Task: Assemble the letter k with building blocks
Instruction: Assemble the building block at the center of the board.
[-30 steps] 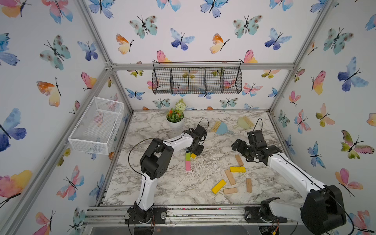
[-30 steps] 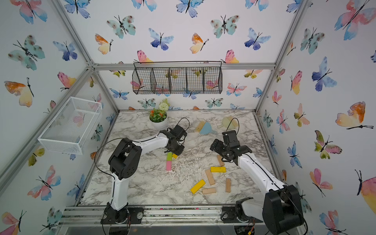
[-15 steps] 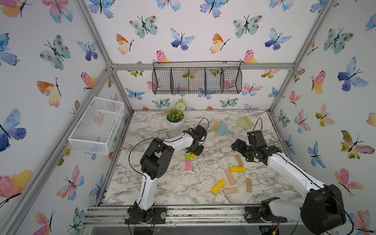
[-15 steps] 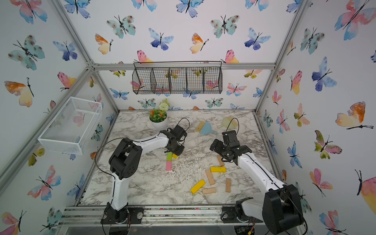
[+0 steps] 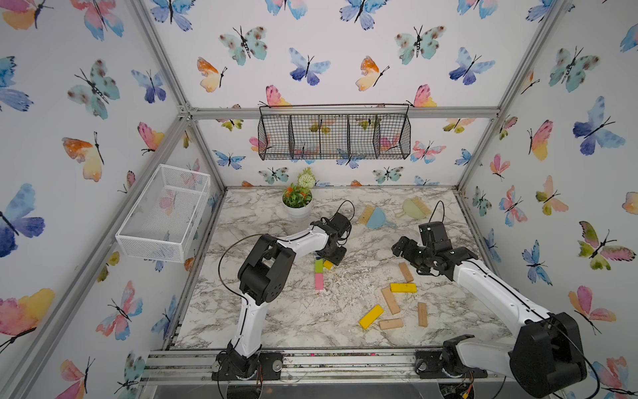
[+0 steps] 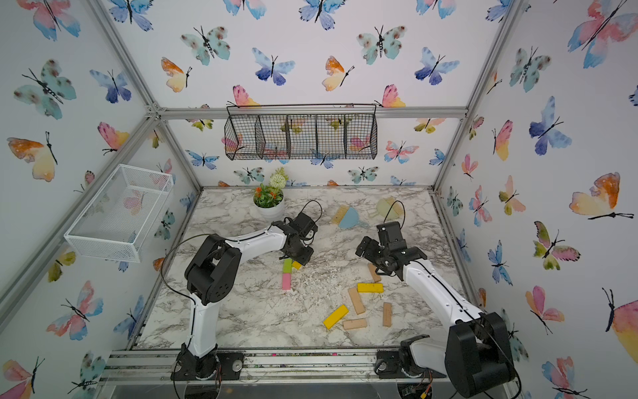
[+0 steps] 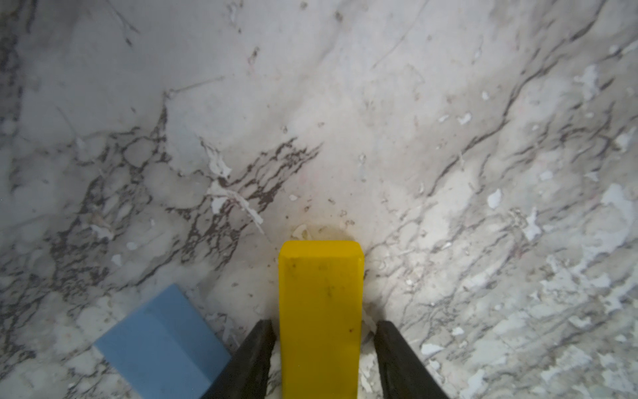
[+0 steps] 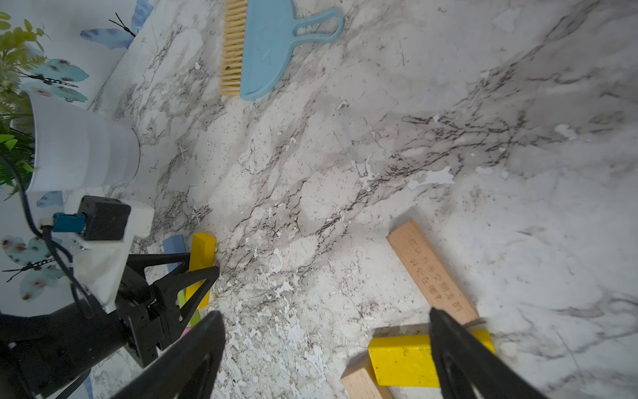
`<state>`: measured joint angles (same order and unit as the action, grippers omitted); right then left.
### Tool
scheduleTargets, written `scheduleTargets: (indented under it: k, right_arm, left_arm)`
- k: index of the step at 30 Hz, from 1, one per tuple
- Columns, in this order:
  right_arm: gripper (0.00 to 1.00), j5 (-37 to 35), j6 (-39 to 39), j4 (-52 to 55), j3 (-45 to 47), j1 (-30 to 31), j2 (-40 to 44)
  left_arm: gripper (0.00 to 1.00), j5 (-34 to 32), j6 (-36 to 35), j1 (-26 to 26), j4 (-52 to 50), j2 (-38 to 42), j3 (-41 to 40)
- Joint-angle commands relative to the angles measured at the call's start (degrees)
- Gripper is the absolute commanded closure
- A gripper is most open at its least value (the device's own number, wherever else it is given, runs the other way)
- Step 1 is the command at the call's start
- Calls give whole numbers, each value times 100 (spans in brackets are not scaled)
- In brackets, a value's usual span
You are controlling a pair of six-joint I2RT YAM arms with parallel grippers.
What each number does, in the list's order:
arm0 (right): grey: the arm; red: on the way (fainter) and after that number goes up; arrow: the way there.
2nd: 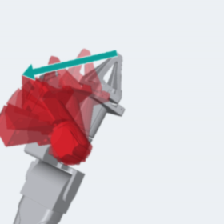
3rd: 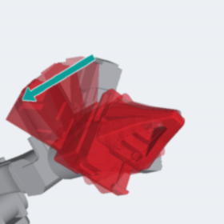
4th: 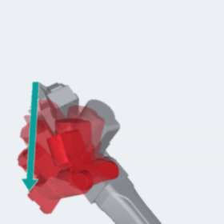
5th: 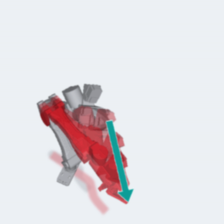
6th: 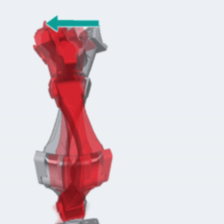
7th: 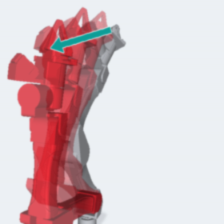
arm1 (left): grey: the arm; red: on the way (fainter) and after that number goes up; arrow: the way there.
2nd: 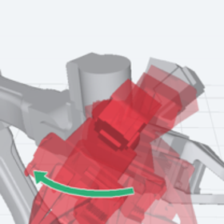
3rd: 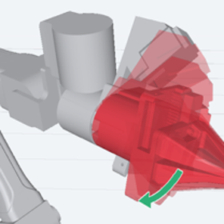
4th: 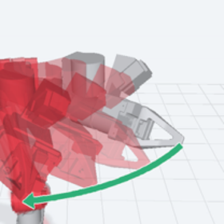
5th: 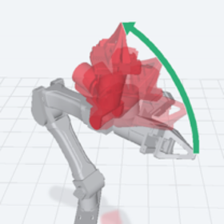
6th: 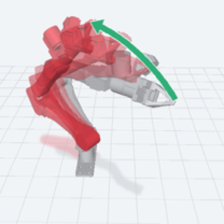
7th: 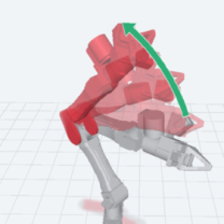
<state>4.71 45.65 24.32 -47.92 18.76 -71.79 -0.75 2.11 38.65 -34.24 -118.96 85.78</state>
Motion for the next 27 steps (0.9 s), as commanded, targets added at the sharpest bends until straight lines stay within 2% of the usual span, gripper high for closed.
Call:
scheduleTargets:
  k: [1, 3, 5, 10, 15, 19, 23, 27]
  right_arm:
    - [6, 57, 36, -83, 97, -22, -4]
    - [6, 91, -30, -164, 131, -19, 45]
    - [5, 139, -113, -220, 165, -13, 90]
    - [2, 213, -412, -173, 232, -4, 191]
    - [2, 885, -495, -519, 443, 3, 78]
    - [2, 932, -238, -605, 450, 196, -51]
    - [11, 751, 176, -396, 248, 622, -309]
    - [21, 318, 898, -171, 10, 1266, -483]
  left_arm:
    - [46, -3, 86, 28, 127, 420, 106]
    - [44, -19, 110, 28, 150, 685, 163]
    - [36, -34, 132, 37, 220, 882, 164]
    - [31, -25, 266, 37, 566, 1519, -45]
    - [15, -119, 555, -14, 958, 2262, -529]
    - [2, -51, 1038, -228, 1218, 2931, -1057]
    - [2, 394, 1350, -597, 1477, 3598, -1646]
    - [0, 313, 1280, -753, 1512, 4031, -2037]
